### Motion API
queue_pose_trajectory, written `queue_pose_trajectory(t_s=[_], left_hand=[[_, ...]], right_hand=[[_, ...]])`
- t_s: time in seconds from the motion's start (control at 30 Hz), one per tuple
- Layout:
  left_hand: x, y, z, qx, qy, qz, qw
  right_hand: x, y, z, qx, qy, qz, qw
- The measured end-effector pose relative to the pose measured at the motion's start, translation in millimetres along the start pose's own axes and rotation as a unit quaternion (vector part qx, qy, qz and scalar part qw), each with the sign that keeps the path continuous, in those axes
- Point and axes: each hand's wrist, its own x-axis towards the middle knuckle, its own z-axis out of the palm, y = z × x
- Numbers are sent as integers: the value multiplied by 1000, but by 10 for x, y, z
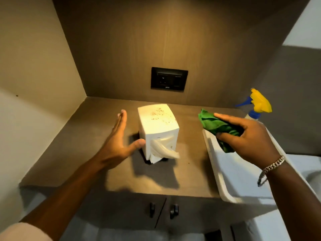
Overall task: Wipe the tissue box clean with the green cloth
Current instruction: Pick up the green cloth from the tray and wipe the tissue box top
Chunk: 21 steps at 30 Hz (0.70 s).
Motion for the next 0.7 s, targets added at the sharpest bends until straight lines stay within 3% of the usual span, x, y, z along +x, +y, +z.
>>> queue_pose_trajectory(t_s=[0.17, 0.4, 0.7], left_hand=[[309, 268, 42, -70, -73, -3, 995], [514, 167, 11, -85, -52, 31, 995], [706, 164, -107, -80, -189, 70, 976]], right_hand=[[445, -455, 245, 110, -47, -10, 993], [680, -558, 445, 129, -90, 6, 988], [749, -494, 410, 108, -149, -14, 983]])
